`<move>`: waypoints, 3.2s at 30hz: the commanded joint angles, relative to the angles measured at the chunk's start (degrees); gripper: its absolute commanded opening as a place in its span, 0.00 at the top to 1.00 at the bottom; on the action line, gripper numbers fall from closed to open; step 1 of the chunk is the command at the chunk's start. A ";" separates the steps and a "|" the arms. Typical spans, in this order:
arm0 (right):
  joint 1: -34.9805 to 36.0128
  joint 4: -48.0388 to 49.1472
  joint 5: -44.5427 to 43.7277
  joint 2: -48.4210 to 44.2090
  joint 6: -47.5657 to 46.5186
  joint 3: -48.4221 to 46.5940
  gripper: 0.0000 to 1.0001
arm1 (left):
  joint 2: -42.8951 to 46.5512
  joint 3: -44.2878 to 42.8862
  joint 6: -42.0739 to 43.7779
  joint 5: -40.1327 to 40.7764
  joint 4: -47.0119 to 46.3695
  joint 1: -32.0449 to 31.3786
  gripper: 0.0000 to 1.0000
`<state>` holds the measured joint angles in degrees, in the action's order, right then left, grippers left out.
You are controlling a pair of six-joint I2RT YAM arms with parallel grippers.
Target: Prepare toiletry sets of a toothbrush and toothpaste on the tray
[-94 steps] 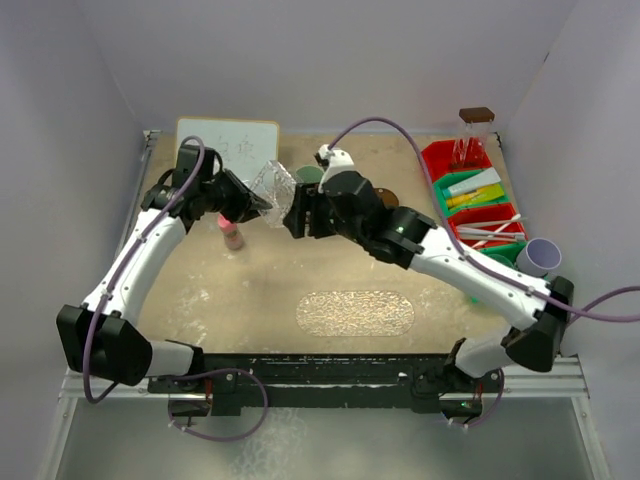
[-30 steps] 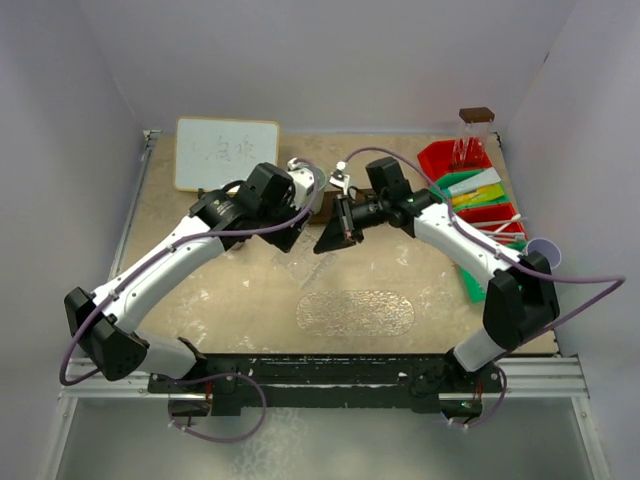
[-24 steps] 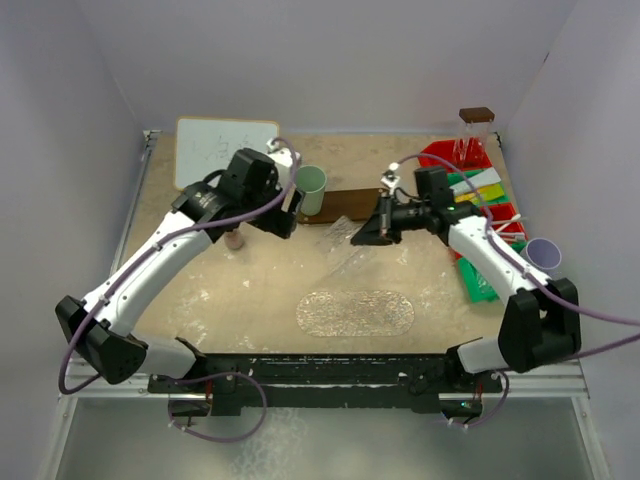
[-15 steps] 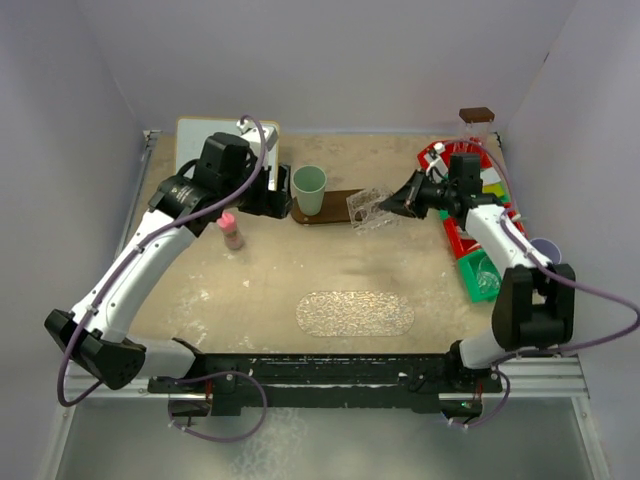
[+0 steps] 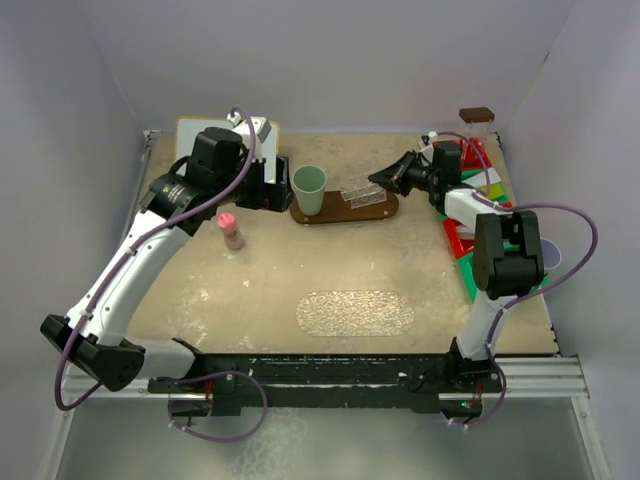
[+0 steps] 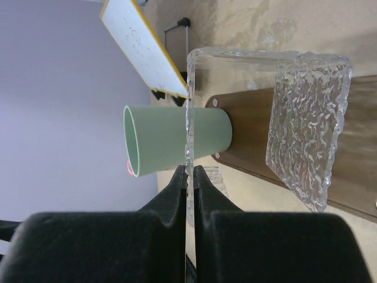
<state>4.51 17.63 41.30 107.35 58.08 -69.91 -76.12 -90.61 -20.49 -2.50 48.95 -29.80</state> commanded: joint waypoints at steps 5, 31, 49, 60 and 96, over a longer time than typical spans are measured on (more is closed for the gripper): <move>1.97 14.98 0.95 0.73 7.50 0.00 1.00 | 0.58 -3.41 0.15 1.17 -1.09 0.62 0.01; 4.76 25.66 4.17 4.00 12.79 6.85 1.00 | 0.79 -3.33 0.89 0.83 -0.40 0.63 0.02; 4.50 23.32 4.30 4.98 10.59 8.55 0.88 | 1.16 -2.83 0.38 0.55 -0.27 0.62 0.02; 3.59 8.44 2.99 2.41 0.24 5.41 0.78 | 1.31 -2.55 0.19 0.25 -0.57 0.62 0.03; -17.87 -69.74 -74.46 -41.77 -38.40 -2.26 0.17 | 7.43 2.83 -4.12 -12.55 -3.33 0.63 0.07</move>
<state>-9.87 -52.45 -35.24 65.52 20.73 -71.11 -70.37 -86.76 -23.46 -11.27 46.96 -29.58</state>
